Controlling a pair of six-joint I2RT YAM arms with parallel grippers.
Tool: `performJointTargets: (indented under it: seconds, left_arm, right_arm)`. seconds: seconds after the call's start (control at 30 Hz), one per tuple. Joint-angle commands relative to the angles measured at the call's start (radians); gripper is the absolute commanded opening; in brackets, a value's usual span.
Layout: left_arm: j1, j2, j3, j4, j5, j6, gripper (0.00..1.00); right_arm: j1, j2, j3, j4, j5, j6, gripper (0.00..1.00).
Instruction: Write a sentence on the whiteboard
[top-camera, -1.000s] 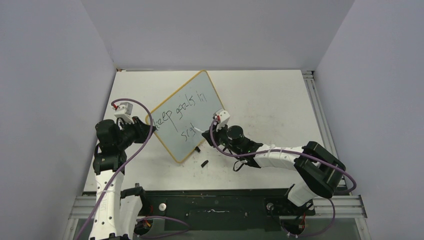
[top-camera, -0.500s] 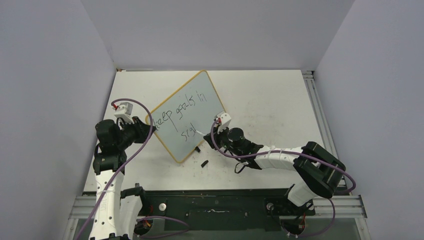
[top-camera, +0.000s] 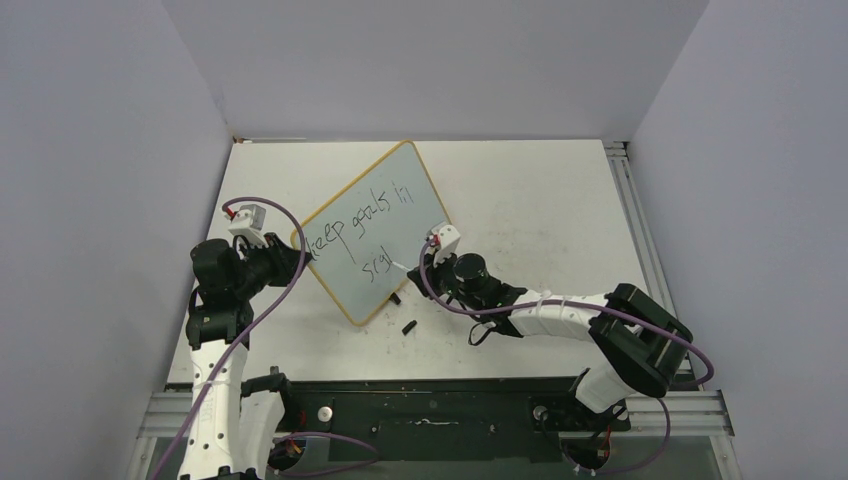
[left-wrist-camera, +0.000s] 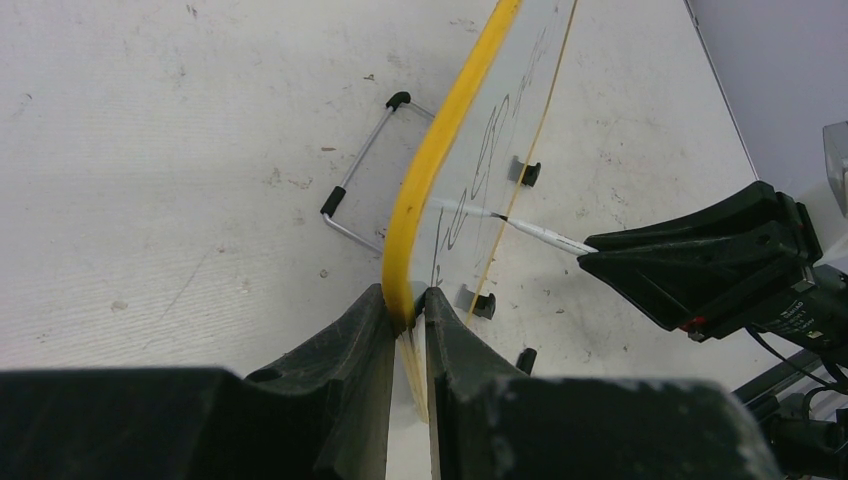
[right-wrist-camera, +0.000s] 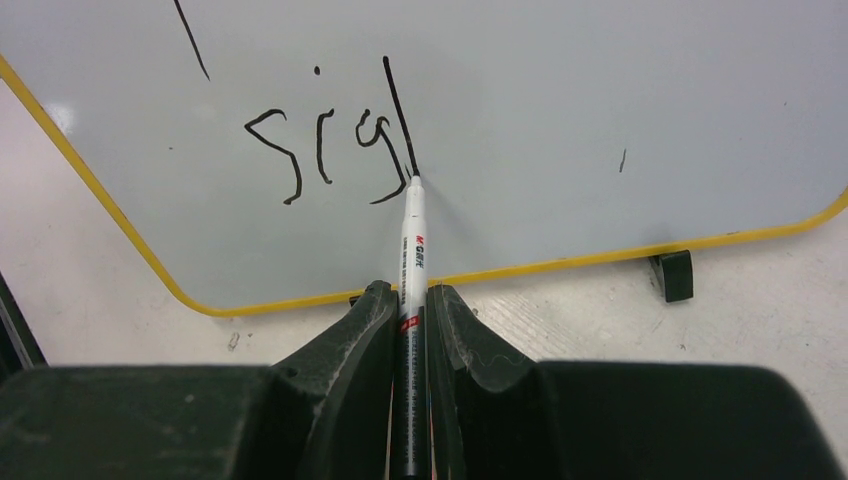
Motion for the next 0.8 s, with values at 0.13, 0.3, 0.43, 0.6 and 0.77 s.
performJointTargets:
  seconds: [0.13, 0.3, 0.43, 0.6, 0.77]
  left_arm:
    - [-0.005, -0.011, 0.014, 0.025, 0.003, 0.010, 0.14]
    - [-0.006, -0.011, 0.014, 0.024, 0.003, 0.010, 0.14]
    - [-0.007, -0.011, 0.014, 0.023, 0.002, 0.010, 0.14]
    - [-0.006, -0.011, 0.014, 0.023, 0.002, 0.010, 0.14]
    - [-0.007, -0.011, 0.014, 0.023, 0.003, 0.011, 0.14]
  right_arm:
    - [-0.005, -0.024, 0.087, 0.030, 0.011, -0.041, 0.05]
    - [-0.007, -0.011, 0.103, 0.035, 0.011, -0.048, 0.05]
    - [-0.010, -0.001, 0.108, 0.035, 0.020, -0.049, 0.05]
    - [-0.020, 0.001, 0.106, 0.027, 0.037, -0.044, 0.05]
    - [-0.034, -0.003, 0.097, 0.026, 0.044, -0.039, 0.05]
